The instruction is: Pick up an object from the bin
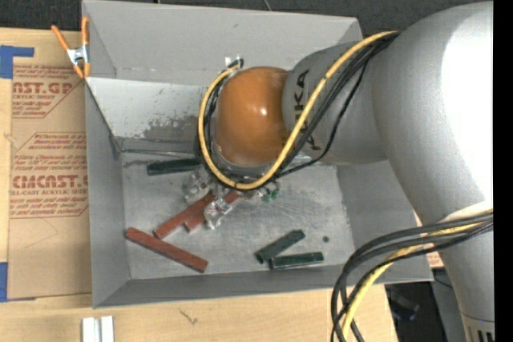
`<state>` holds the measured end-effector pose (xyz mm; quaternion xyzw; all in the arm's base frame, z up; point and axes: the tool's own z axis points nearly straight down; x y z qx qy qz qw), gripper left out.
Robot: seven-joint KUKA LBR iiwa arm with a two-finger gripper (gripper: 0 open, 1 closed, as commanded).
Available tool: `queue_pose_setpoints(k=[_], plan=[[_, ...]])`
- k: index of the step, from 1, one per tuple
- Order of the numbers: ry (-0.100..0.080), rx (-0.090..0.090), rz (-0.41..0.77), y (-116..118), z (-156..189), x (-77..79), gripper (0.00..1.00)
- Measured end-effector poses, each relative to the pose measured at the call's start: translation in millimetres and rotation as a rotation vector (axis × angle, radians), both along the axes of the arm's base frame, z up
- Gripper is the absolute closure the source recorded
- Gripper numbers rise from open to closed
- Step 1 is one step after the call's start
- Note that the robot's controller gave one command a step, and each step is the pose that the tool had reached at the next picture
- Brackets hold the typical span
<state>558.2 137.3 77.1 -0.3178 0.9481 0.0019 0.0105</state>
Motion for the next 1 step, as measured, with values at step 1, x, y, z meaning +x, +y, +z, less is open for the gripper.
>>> queue_pose_setpoints(k=[1], plan=[[0.015,-0.010,0.137,2.2,199.4,0.5,1.00]])
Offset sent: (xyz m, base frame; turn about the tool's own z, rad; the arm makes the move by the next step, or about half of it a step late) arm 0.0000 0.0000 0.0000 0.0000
